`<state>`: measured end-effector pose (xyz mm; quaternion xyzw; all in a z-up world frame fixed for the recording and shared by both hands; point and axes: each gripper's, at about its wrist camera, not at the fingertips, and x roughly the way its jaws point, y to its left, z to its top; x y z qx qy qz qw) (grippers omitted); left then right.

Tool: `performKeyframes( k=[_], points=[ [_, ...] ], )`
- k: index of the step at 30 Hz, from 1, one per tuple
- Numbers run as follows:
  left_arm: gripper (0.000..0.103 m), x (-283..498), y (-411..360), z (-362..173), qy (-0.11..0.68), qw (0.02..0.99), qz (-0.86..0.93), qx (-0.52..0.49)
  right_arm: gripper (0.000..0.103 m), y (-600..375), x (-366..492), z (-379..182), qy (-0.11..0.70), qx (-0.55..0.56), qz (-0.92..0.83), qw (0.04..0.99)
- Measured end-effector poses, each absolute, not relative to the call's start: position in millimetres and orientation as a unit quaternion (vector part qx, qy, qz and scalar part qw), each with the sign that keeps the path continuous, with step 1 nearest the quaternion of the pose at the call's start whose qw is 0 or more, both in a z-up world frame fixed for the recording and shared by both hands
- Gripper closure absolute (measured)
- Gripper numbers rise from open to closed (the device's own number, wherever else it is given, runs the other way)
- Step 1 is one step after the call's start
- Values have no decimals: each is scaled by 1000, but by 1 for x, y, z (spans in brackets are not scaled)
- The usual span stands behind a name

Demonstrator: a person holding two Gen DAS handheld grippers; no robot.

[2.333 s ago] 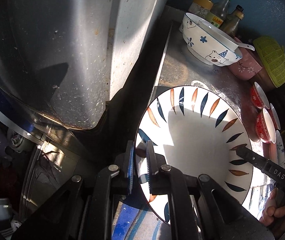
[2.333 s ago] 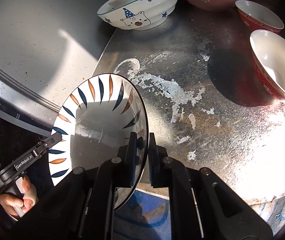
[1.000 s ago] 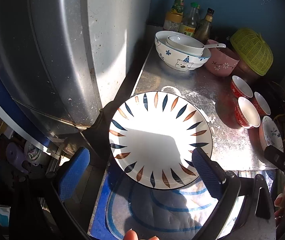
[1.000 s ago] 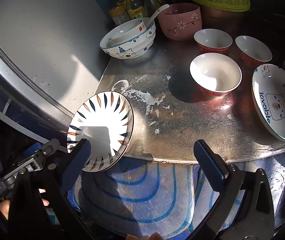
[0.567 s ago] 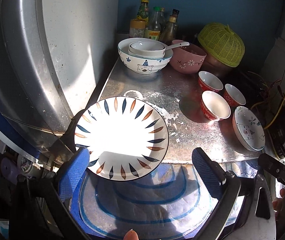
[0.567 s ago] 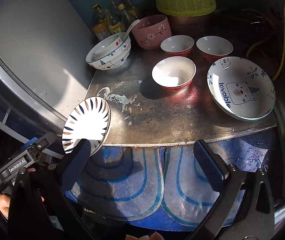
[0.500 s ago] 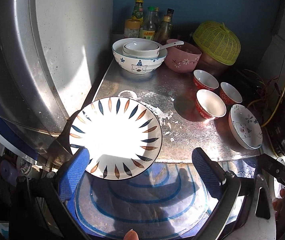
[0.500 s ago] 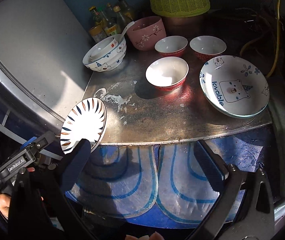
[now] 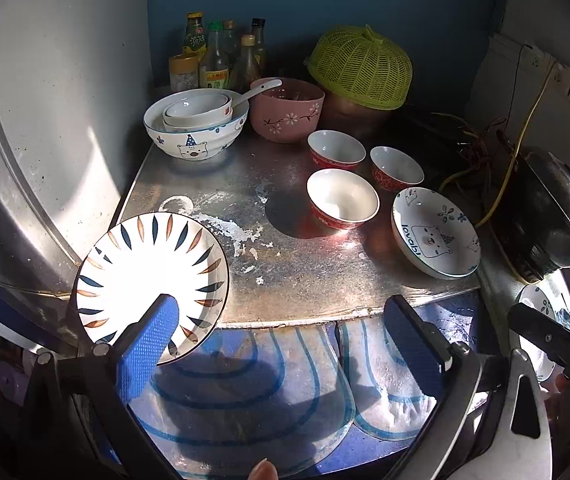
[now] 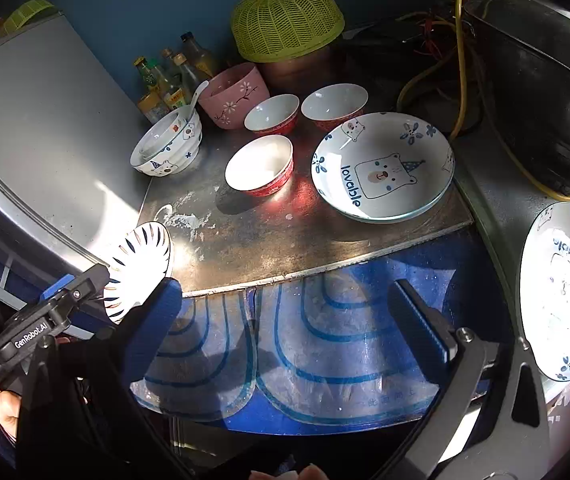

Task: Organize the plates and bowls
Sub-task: 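Move both grippers back to the white 'lovable' bear plate by the sink, then close both grippers on the rim of the 'lovable' bear plate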

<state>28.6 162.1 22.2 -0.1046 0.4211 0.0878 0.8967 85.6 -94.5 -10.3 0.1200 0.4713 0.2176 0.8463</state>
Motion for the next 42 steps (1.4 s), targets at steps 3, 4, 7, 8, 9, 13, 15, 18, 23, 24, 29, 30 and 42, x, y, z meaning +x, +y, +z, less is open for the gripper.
performKeyframes(
  k=[3, 4, 7, 8, 9, 13, 15, 18, 23, 24, 29, 30, 42],
  points=[
    [0, 34, 147, 24, 421, 898, 73, -99, 0, -108, 85, -11, 471, 126, 207, 848],
    [0, 36, 143, 25, 422, 899, 69, -97, 0, -112, 84, -10, 470, 127, 204, 849],
    [0, 40, 128, 26, 423, 900, 53, -93, 0, -125, 81, -10, 468, 133, 194, 852],
    [0, 41, 125, 26, 424, 900, 48, -92, 0, -129, 81, -9, 467, 135, 191, 853],
    [0, 43, 121, 26, 424, 900, 44, -91, 0, -133, 80, -9, 466, 137, 187, 854],
    [0, 49, 104, 26, 427, 900, 24, -87, 0, -149, 80, -8, 466, 143, 172, 856],
    [0, 52, 96, 26, 429, 899, 15, -85, 0, -156, 79, -9, 465, 146, 165, 857],
    [0, 56, 83, 25, 432, 898, -1, -87, 0, -167, 78, -10, 465, 150, 156, 858],
    [0, 64, 62, 23, 440, 893, -28, -88, 0, -185, 76, -12, 466, 156, 139, 860],
    [0, 65, 56, 22, 442, 892, -33, -88, 0, -190, 75, -13, 466, 158, 135, 860],
    [0, 73, 30, 18, 452, 885, -66, -92, 0, -212, 72, -16, 466, 166, 117, 861],
    [0, 74, 24, 17, 453, 884, -74, -91, 0, -216, 72, -16, 465, 167, 113, 862],
    [1, 96, -62, -2, 481, 860, -160, -61, 0, -288, 63, -23, 451, 197, 56, 869]
  ],
)
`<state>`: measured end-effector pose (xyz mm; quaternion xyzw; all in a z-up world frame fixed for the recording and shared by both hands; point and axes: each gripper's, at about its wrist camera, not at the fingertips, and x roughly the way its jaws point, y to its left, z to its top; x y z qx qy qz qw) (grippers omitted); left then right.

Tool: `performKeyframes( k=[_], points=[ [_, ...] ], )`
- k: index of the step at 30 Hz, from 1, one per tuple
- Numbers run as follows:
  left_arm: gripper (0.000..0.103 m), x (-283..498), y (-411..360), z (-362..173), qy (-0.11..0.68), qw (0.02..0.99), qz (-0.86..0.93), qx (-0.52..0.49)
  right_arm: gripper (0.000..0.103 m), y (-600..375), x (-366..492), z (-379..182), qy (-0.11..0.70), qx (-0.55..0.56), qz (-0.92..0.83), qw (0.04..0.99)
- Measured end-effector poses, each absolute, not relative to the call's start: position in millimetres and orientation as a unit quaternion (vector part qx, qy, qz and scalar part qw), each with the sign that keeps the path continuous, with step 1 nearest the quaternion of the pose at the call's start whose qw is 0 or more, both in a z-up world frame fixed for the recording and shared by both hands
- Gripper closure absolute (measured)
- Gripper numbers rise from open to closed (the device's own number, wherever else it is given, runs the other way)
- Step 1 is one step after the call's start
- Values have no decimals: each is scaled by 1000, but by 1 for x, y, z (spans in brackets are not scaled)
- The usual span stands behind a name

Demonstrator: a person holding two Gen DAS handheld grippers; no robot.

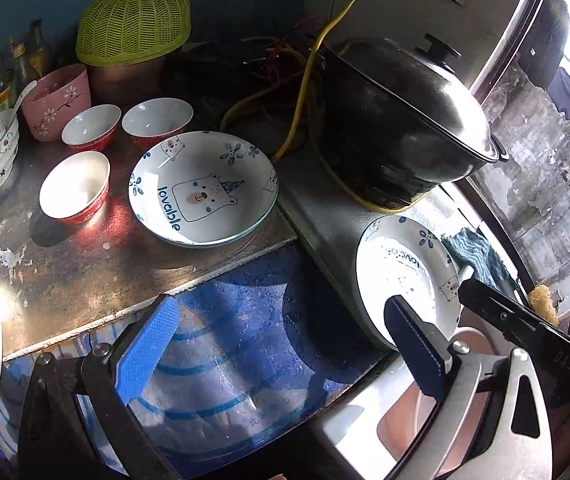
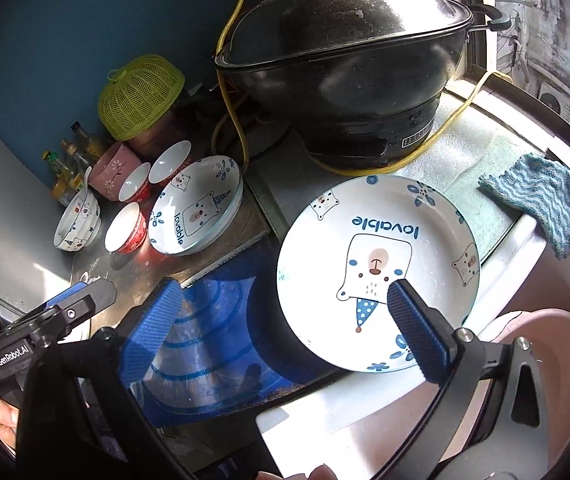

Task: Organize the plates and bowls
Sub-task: 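Close both grippers on the rim of the 'lovable' bear plate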

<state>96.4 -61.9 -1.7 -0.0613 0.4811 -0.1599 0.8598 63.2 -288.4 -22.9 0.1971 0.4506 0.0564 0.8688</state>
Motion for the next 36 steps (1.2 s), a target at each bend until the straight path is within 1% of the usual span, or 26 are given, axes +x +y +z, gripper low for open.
performKeyframes(
  k=[4, 8, 10, 12, 13, 15, 19, 20, 21, 23, 26, 28, 29, 30, 31, 32, 33, 34, 36],
  points=[
    [1, 101, -92, -12, 486, 854, -181, -43, 0, -318, 64, -26, 450, 193, 31, 872],
    [1, 110, -113, -26, 502, 840, -196, -53, 0, -348, 67, -30, 446, 187, 12, 875],
    [1, 114, -121, -32, 507, 837, -197, -57, 3, -363, 70, -35, 446, 189, 6, 875],
    [4, 119, -129, -38, 510, 836, -197, -55, 12, -376, 74, -42, 450, 191, 1, 872],
    [6, 121, -133, -42, 512, 834, -197, -53, 15, -382, 75, -46, 453, 193, -1, 870],
    [17, 126, -142, -50, 519, 830, -196, -47, 29, -393, 79, -56, 459, 197, -6, 867],
    [22, 131, -153, -65, 532, 822, -197, -50, 44, -408, 88, -74, 474, 207, 6, 856],
    [27, 132, -154, -68, 535, 820, -196, -51, 50, -411, 89, -78, 477, 210, 9, 853],
    [36, 134, -157, -72, 540, 818, -193, -50, 54, -414, 91, -82, 480, 211, 11, 851],
    [42, 137, -160, -79, 550, 812, -188, -50, 59, -420, 93, -90, 487, 218, 16, 846],
    [42, 142, -162, -88, 558, 807, -181, -57, 68, -424, 96, -99, 495, 230, 26, 838],
    [42, 145, -164, -93, 563, 805, -178, -58, 69, -425, 97, -106, 498, 236, 35, 834],
    [46, 146, -165, -95, 566, 803, -178, -58, 69, -425, 98, -108, 499, 238, 39, 833],
    [54, 147, -166, -97, 568, 801, -178, -56, 72, -425, 99, -111, 500, 240, 43, 831],
    [58, 149, -168, -99, 571, 799, -178, -52, 75, -424, 99, -114, 502, 242, 46, 829],
    [65, 150, -170, -101, 574, 798, -177, -48, 82, -422, 99, -117, 504, 244, 49, 827],
    [73, 151, -171, -103, 575, 797, -178, -47, 84, -421, 99, -120, 505, 247, 52, 825],
    [77, 152, -171, -104, 577, 796, -177, -47, 85, -419, 99, -123, 507, 249, 54, 823],
    [92, 154, -172, -105, 574, 796, -182, -54, 86, -416, 99, -129, 511, 253, 59, 820]
  ],
)
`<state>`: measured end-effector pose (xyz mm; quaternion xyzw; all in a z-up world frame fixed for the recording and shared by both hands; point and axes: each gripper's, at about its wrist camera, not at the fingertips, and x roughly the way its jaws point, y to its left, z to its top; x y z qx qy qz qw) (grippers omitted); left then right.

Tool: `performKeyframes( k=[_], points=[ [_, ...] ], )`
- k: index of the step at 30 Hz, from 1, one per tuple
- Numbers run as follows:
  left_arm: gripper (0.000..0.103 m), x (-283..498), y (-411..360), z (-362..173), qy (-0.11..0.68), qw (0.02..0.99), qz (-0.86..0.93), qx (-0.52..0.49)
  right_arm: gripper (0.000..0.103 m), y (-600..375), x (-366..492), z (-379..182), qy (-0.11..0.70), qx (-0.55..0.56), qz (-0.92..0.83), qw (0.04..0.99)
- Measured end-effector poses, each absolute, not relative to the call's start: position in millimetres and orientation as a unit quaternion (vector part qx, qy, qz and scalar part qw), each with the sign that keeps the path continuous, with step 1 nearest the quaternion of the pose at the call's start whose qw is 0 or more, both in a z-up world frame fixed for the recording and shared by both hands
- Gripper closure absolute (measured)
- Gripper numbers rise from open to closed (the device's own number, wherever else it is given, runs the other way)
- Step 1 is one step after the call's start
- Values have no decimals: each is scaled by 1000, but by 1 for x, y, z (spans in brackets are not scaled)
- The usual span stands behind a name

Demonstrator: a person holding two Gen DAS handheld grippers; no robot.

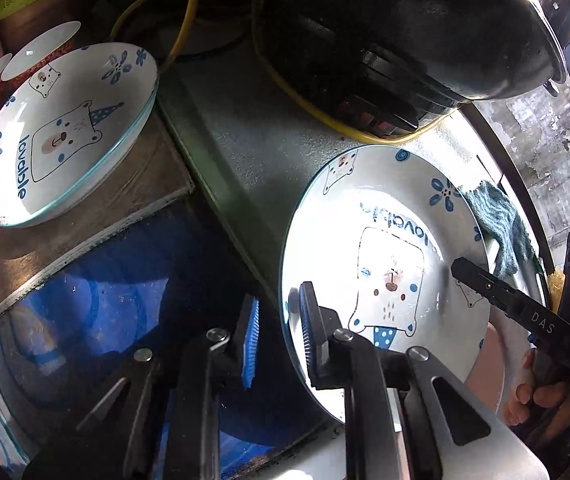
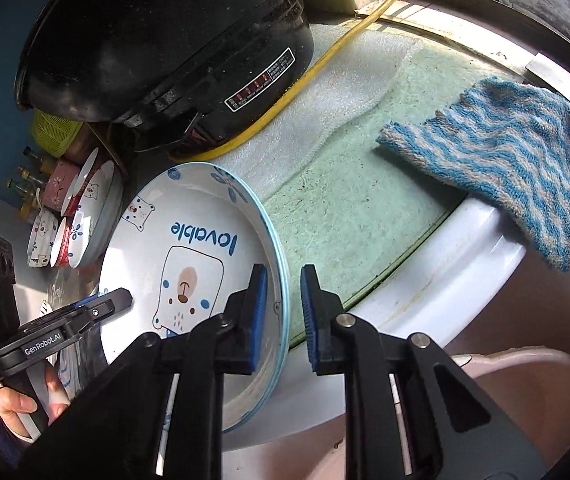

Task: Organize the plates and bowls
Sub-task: 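Close both grippers on the rim of the 'lovable' bear plate, then lift the bear plate with both grippers and carry it over the spiked plate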

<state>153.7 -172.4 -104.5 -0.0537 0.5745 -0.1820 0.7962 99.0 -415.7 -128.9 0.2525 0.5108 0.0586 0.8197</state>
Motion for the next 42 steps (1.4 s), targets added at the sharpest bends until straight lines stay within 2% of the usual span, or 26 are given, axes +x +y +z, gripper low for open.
performKeyframes(
  k=[2, 21, 42],
  points=[
    [97, 153, -175, -102, 571, 799, -183, -43, 89, -411, 98, -132, 513, 252, 62, 818],
    [96, 142, -149, -96, 572, 800, -171, -62, 91, -394, 94, -119, 502, 241, 69, 828],
    [97, 121, -29, -63, 539, 827, -120, -105, 91, -294, 113, -81, 487, 197, 134, 840]
  ],
)
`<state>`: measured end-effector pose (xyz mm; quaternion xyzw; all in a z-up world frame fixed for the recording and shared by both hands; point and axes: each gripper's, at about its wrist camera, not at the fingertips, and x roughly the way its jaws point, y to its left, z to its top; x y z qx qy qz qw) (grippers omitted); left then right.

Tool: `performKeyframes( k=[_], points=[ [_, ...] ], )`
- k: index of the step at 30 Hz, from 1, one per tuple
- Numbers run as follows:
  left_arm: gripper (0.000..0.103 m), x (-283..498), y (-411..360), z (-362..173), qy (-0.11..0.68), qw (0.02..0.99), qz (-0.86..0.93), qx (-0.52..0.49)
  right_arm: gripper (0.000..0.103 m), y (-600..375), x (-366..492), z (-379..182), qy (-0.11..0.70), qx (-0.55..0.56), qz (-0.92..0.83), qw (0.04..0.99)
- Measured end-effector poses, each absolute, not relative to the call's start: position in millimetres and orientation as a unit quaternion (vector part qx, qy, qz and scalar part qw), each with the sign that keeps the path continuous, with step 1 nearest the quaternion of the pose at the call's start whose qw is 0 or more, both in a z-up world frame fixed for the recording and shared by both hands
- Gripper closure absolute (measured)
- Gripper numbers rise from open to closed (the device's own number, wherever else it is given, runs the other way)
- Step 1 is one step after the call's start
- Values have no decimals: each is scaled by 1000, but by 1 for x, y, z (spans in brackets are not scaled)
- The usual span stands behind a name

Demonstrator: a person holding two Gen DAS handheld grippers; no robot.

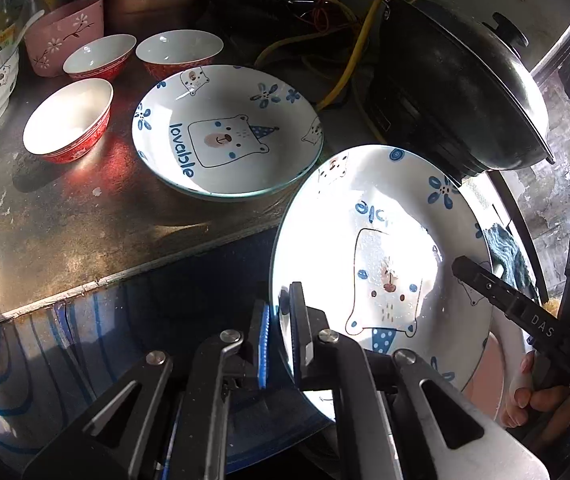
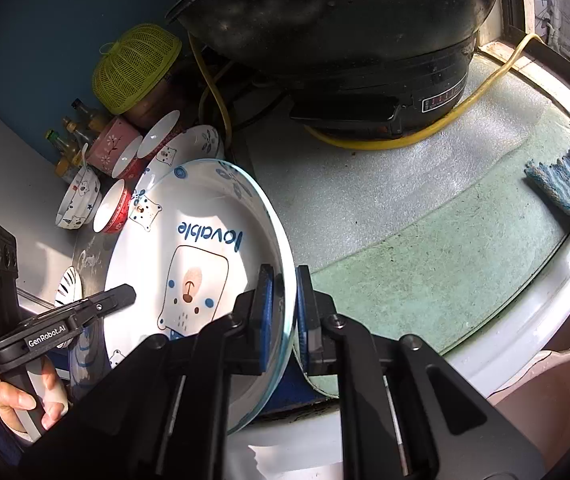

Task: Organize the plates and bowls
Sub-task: 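Lift the bear plate with both grippers and carry it over the spiked plate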

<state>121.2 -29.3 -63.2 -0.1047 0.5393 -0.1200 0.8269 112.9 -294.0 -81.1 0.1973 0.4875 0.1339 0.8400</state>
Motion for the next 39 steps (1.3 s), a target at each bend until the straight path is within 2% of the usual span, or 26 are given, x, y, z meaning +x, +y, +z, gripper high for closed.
performKeyframes(
  k=[23, 39],
  points=[
    [97, 93, 205, -56, 514, 841, -31, -167, 91, -74, 132, -63, 503, 125, 225, 825],
    [97, 24, 350, -67, 486, 833, 113, -240, 91, 98, 136, -69, 518, 44, 361, 775]
  ],
)
